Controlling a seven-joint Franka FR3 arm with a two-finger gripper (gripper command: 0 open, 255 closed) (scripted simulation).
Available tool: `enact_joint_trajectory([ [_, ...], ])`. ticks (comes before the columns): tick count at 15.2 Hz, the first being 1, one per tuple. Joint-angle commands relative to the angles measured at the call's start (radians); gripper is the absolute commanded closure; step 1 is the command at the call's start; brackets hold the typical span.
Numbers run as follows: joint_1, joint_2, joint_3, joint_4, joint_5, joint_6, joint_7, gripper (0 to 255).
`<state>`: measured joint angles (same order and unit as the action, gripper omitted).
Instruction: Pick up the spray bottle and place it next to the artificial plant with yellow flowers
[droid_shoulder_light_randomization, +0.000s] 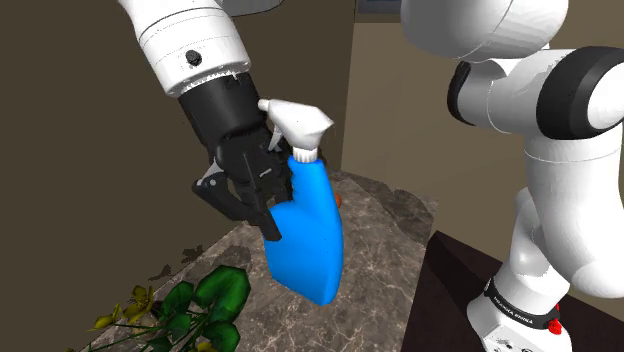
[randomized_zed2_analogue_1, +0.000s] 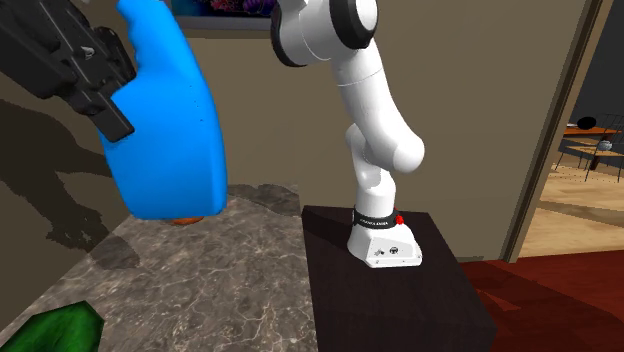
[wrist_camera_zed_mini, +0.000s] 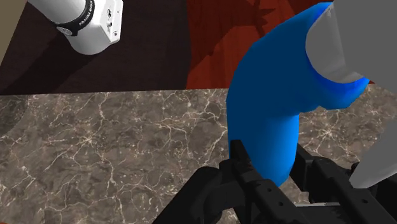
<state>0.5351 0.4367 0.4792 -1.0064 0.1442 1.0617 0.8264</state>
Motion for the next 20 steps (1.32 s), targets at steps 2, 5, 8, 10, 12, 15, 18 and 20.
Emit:
enact_joint_trajectory([
  [2,-0.006,-0.015,-0.001,-0.062,0.002,0.047,-0.011,255],
  [5,-0.019,-0.04,-0.003,-0.139,0.007,0.099,-0.03,255],
  [8,-0.028,-0.058,-0.005,-0.207,0.009,0.146,-0.046,255],
  [10,-0.032,-0.068,-0.007,-0.248,0.011,0.177,-0.056,255],
  [12,-0.036,-0.076,-0.008,-0.286,0.012,0.206,-0.065,255],
  [15,-0.041,-0.086,-0.01,-0.339,0.012,0.248,-0.078,255],
  [18,-0.045,-0.092,-0.012,-0.387,0.012,0.289,-0.089,255],
  [20,-0.047,-0.094,-0.013,-0.417,0.012,0.316,-0.096,255],
])
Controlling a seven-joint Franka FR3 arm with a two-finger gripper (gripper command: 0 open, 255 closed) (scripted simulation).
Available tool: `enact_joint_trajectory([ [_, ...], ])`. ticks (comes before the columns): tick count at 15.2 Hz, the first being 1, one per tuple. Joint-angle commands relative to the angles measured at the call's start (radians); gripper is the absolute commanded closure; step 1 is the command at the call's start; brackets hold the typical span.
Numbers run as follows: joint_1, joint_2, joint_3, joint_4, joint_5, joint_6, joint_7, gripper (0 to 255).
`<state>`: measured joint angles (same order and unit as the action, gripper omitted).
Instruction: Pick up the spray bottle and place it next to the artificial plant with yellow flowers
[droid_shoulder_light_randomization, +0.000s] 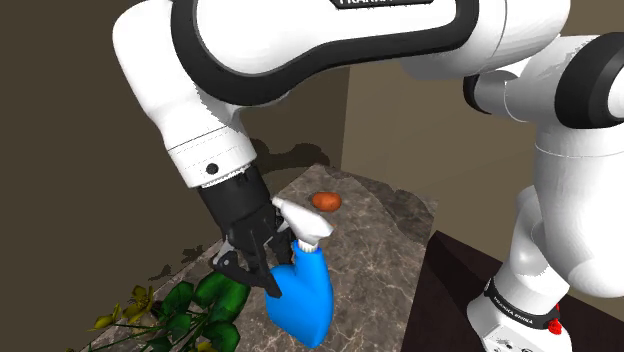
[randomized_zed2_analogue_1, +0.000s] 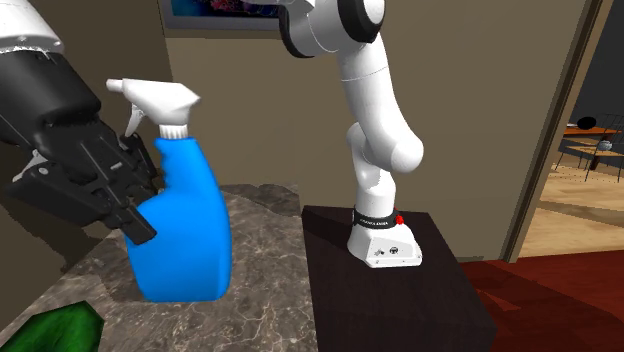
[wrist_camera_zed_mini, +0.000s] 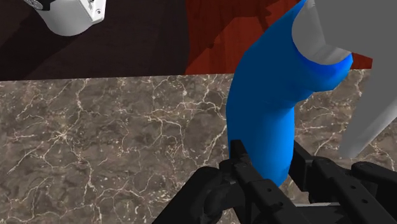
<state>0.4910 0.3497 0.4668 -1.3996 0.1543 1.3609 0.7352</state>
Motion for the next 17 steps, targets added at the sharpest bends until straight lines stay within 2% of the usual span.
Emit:
enact_joint_trajectory([
  [1,-0.003,-0.008,-0.001,-0.038,0.001,0.03,-0.008,255],
  [17,-0.005,0.014,-0.01,-0.222,-0.012,0.23,-0.05,255],
])
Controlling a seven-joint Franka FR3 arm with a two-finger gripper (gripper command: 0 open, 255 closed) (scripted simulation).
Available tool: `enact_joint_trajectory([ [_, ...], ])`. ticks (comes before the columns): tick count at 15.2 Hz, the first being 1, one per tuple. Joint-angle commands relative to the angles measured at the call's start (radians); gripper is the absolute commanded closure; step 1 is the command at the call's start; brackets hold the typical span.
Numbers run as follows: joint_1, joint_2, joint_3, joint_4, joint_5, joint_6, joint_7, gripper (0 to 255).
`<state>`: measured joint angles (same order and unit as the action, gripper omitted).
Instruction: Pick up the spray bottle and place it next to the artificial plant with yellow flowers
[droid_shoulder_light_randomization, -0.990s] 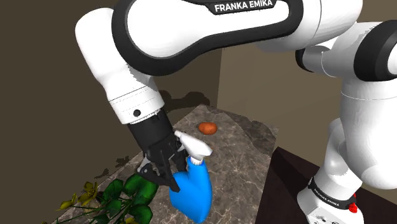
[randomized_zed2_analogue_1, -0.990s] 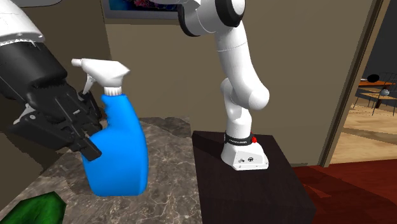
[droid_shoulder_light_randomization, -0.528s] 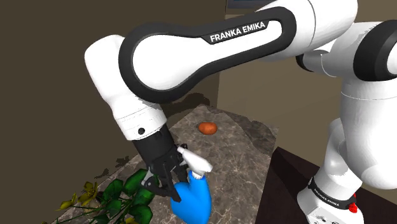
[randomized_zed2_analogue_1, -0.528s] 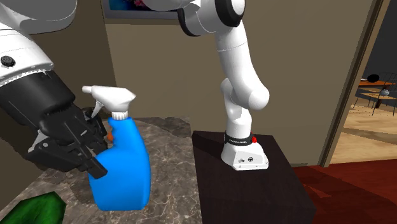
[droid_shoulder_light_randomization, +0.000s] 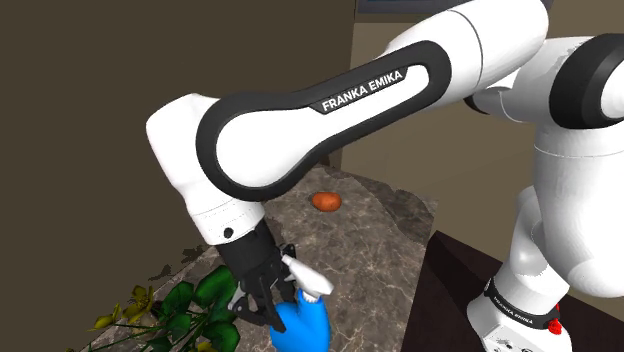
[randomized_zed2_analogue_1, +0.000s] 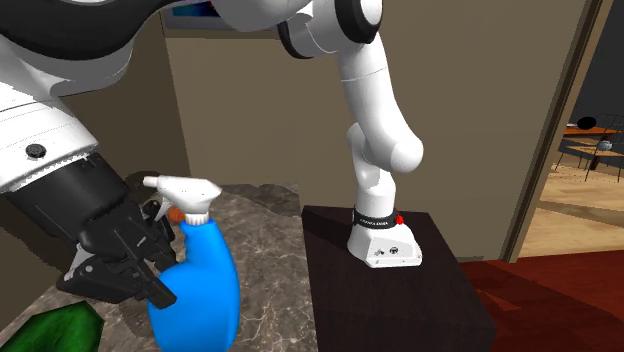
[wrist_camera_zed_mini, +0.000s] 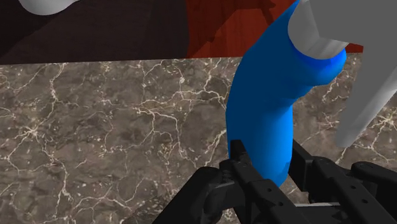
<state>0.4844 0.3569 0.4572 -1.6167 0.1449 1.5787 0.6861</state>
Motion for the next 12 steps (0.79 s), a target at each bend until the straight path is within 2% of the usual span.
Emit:
enact_joint_trajectory([
  [1,0.002,0.01,-0.001,-0.014,-0.004,0.024,-0.003,255],
  [12,0.009,0.06,-0.011,-0.095,-0.021,0.15,-0.02,255],
])
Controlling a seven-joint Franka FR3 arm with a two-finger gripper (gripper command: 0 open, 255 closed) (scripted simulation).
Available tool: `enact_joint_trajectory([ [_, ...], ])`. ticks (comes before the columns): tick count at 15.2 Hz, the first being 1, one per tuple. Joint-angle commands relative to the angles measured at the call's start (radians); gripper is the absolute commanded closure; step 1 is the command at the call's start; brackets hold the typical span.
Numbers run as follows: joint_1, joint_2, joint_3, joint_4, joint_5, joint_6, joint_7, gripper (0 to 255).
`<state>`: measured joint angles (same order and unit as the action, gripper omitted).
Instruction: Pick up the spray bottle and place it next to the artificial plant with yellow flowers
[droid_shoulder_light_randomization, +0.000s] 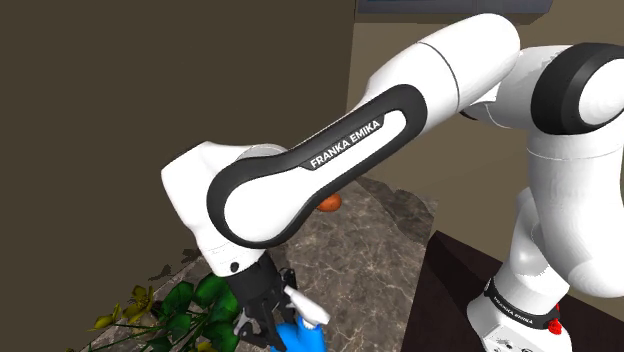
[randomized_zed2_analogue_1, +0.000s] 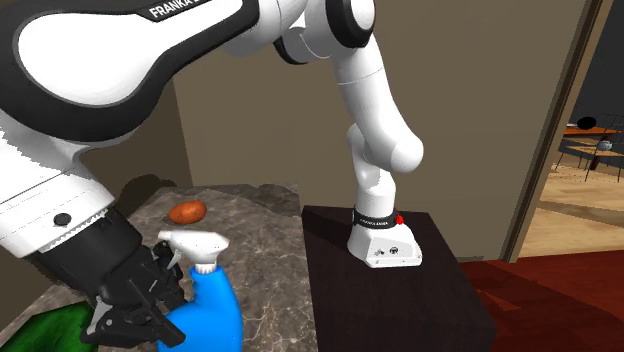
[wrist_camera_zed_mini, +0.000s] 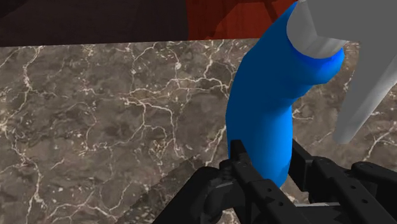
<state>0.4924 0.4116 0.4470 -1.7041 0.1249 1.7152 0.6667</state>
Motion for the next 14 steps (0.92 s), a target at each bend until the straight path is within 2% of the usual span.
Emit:
enact_joint_trajectory([
  [1,0.002,0.011,-0.002,-0.014,-0.003,0.024,-0.002,255],
  [6,0.008,0.046,-0.008,-0.044,-0.015,0.087,-0.009,255],
  [14,0.008,0.046,-0.008,-0.044,-0.015,0.087,-0.009,255],
])
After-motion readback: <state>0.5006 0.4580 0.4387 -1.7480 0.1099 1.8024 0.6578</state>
